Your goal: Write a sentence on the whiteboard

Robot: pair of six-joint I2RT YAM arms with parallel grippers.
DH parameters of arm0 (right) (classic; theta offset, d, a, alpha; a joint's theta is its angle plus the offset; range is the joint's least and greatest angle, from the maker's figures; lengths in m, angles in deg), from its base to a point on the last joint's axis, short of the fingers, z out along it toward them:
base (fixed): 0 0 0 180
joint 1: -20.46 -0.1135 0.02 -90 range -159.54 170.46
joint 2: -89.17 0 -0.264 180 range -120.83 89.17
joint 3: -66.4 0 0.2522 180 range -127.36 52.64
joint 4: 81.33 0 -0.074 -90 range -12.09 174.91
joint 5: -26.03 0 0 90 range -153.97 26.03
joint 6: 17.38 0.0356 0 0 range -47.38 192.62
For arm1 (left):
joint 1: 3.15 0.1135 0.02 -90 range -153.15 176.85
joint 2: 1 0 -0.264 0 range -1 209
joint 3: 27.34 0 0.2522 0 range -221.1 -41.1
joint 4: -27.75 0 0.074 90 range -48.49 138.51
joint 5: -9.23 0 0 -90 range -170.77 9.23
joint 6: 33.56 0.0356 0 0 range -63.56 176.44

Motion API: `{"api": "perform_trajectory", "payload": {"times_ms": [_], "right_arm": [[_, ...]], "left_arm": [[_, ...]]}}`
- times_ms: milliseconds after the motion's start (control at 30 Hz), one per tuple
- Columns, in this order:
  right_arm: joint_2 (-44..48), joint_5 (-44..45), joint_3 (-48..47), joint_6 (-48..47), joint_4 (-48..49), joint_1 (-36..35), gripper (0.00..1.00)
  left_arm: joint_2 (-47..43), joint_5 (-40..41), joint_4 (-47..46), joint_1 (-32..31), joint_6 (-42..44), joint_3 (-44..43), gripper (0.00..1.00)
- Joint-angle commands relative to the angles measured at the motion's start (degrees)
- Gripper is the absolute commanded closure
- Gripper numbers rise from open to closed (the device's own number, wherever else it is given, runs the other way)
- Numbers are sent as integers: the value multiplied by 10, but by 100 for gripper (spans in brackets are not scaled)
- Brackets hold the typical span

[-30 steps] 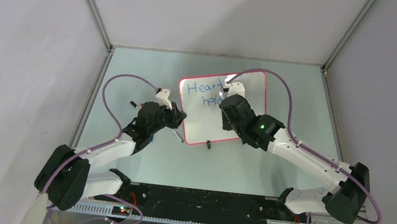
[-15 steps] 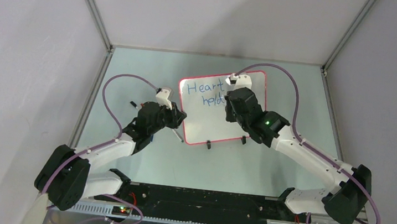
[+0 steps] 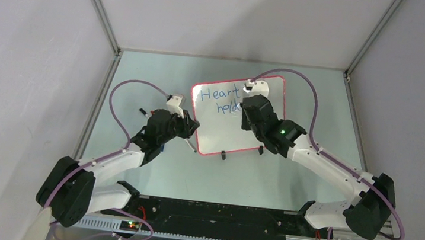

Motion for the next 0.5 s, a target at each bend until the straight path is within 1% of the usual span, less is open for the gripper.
{"api": "perform_trajectory", "payload": {"times_ms": [0,100,333,467], "right_arm": [[20,13,22,1,35,-3,100],[38,-2,30,3,40,-2,100],[71,-66,33,1,57,2,100],[71,-76,32,-5,60,6,100]], "left_arm": [[-15,3,0,-4,2,0,72],[-18,10,-4,-4,10,0,72],[-23,20,-31,-4,20,17,72],[-25,17,-34,-4,22,17,71]]}}
